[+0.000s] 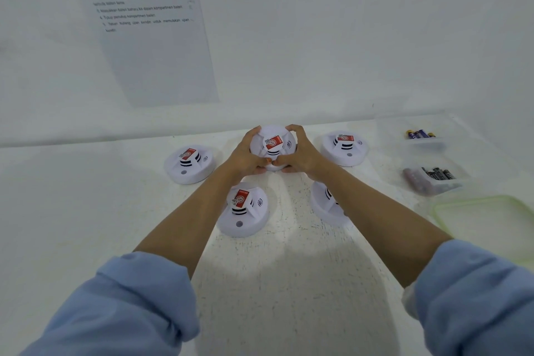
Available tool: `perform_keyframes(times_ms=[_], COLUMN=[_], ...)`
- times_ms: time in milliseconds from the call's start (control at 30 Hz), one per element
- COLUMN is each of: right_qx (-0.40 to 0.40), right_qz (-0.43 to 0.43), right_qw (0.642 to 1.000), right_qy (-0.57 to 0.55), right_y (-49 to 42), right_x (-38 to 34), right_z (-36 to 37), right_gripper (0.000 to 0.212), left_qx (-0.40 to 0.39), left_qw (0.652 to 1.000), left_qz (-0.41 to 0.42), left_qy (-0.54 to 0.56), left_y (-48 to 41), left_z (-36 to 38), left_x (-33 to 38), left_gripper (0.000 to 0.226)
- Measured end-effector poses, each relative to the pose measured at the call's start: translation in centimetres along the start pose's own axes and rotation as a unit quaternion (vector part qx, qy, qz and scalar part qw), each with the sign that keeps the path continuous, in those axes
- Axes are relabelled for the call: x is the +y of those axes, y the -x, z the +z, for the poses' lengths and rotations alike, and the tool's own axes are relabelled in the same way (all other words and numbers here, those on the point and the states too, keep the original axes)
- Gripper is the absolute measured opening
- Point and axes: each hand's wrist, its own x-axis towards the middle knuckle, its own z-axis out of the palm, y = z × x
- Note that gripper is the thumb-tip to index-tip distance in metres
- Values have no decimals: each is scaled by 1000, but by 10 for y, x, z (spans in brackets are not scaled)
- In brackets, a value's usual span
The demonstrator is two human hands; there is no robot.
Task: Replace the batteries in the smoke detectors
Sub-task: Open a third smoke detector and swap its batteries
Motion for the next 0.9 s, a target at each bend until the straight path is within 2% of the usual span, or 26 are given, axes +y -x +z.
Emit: perform_keyframes(times_ms=[367, 500, 633, 900], right_qx=[-9, -54, -99, -102], right_qz=[1, 7, 12, 11], right_qw=[1000, 998, 995, 995], right_qy=[0, -16, -9, -3], right_y=[-1, 2, 7, 7], right_x=[-1, -1, -2, -1], right_z=[1, -9, -26, -29], right_gripper=[74, 80, 71, 64], left_qx=[1, -7, -31, -75], left_qw=[1000, 999, 999, 997], left_qz=[13, 39, 43, 33], left_qy=[3, -4, 5, 1], left_y=[0, 2, 3, 1], left_z=[1, -2, -8, -16], left_x=[-1, -3, -6, -6], left_gripper=[79, 78, 69, 65])
